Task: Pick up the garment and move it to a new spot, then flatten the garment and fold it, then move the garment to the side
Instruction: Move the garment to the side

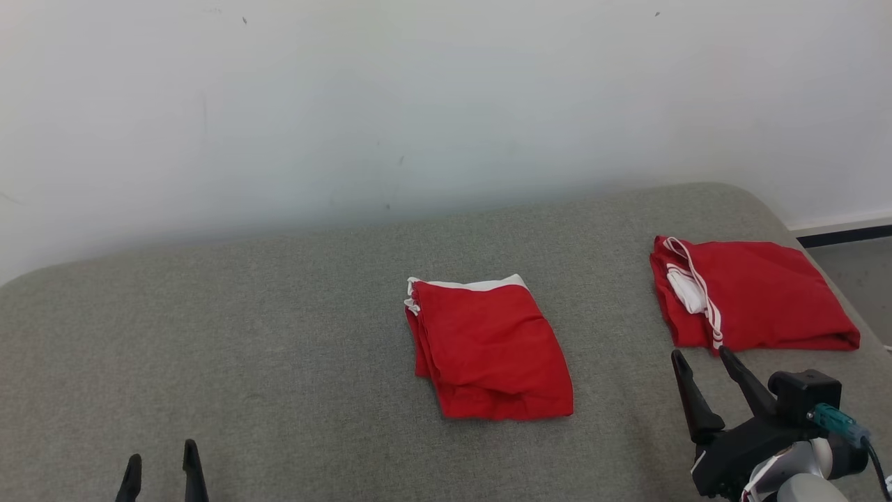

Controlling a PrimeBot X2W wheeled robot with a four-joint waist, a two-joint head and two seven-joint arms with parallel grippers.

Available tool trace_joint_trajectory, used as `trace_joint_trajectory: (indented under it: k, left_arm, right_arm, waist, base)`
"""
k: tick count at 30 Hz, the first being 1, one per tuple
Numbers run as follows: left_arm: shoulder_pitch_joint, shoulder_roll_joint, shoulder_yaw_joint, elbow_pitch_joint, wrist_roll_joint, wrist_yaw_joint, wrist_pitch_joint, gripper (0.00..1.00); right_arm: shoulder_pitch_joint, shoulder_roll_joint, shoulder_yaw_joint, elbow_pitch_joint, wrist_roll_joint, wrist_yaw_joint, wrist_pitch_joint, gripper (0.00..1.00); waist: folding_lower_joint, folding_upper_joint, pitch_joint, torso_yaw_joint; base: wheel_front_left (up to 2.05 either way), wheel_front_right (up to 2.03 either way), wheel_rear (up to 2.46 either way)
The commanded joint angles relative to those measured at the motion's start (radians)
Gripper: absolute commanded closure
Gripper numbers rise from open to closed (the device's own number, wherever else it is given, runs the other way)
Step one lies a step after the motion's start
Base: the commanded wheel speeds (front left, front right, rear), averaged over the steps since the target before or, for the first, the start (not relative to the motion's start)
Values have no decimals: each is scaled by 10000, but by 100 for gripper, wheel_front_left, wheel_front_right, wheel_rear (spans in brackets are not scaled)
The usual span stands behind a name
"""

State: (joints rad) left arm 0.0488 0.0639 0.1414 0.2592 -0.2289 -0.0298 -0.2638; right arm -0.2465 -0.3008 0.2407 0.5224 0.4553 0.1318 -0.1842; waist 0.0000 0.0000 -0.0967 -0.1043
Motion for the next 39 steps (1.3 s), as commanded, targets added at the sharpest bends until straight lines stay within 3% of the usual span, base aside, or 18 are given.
trace_joint_trajectory:
  k: [1, 13, 23, 30, 39]
  left_arm:
    - [-65, 52, 10, -43, -3, 12, -2, 0]
    - [-139, 75, -162, -103, -18, -108, -2, 0]
    - [-342, 35, -431, -463, 116, -207, -2, 0]
    - [-580, -7, -823, -830, 248, -388, -2, 0]
    - [-1078, -52, -1196, -946, 298, -484, -2, 0]
  right_arm:
    - [98, 30, -39, -62, -67, -24, 53, 0]
    - [57, 381, -175, -281, 456, -24, 440, 0]
    - [-1499, 645, -260, 227, 1027, -24, 2642, 0]
    - [-2978, 763, -811, 1692, 1013, -24, 5063, 0]
    - [-4132, 969, -1923, 3641, 186, -24, 5938, 0]
  waist:
    - [0, 0, 2, 5]
    - [0, 0, 111, 220]
    - [0, 0, 617, 909]
    - [0, 0, 1365, 1885]
    - [0, 0, 2158, 2935]
  base:
    - [0, 0, 0]
    - [0, 0, 0]
    - [0, 0, 0]
    - [0, 0, 0]
    - [0, 0, 0]
